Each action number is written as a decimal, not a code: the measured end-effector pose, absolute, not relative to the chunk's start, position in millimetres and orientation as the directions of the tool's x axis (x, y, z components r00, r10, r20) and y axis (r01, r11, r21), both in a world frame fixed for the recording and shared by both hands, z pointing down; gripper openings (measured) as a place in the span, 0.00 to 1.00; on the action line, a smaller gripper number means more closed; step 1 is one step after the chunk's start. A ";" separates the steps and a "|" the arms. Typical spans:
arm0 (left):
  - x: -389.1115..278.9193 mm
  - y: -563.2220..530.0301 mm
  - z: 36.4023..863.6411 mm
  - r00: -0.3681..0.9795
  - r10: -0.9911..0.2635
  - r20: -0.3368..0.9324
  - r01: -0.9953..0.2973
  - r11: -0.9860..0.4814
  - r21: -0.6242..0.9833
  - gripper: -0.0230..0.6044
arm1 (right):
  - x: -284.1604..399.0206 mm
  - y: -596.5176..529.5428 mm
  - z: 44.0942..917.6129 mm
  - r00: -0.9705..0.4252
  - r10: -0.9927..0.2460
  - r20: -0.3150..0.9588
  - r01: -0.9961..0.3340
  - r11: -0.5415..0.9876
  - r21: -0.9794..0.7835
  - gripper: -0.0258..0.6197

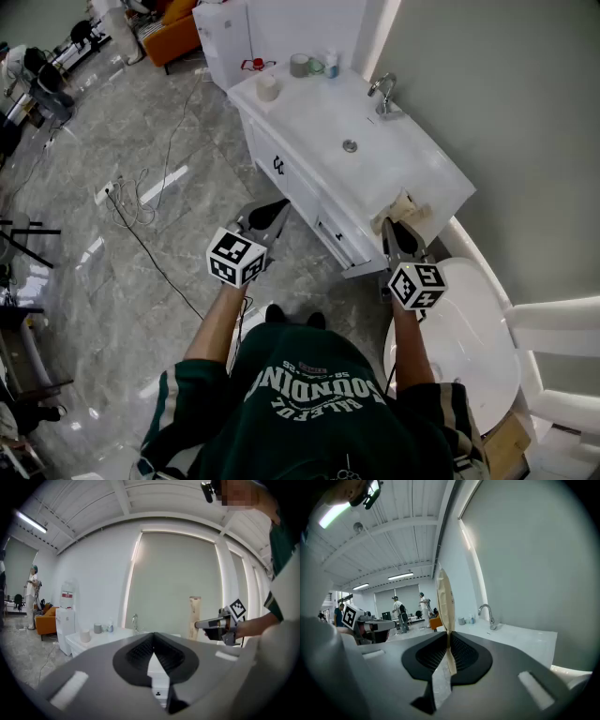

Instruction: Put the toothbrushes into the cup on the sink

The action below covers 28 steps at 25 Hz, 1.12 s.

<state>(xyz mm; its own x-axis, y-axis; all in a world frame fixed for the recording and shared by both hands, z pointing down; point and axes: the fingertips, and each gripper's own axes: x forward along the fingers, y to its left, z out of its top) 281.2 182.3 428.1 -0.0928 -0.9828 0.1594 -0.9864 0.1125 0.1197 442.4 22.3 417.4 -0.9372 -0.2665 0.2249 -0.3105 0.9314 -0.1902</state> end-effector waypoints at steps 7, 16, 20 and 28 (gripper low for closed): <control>260.8 189.0 431.6 -0.073 -0.985 0.155 -0.987 0.093 0.128 0.12 | 421.3 33.3 421.7 -0.937 -0.263 0.232 -0.310 0.930 -0.196 0.09; 223.1 224.3 437.0 -0.046 -0.986 0.158 -0.989 0.067 0.132 0.12 | 382.1 65.1 423.9 -0.936 -0.272 0.223 -0.320 0.921 -0.221 0.09; 205.3 242.3 441.6 -0.038 -0.984 0.174 -0.992 0.058 0.109 0.12 | 367.0 84.0 426.7 -0.936 -0.280 0.213 -0.327 0.916 -0.233 0.09; 174.7 253.2 444.2 -0.037 -0.986 0.165 -0.990 0.059 0.127 0.12 | 341.0 97.8 437.2 -0.930 -0.285 0.231 -0.339 0.908 -0.247 0.09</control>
<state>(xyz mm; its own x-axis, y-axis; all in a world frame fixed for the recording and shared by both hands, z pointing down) 174.7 253.2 444.2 -0.0374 -0.9856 0.1651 -0.9902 0.0589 0.1270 341.0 97.8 437.2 -0.9302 -0.2848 0.2313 -0.3394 0.9076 -0.2473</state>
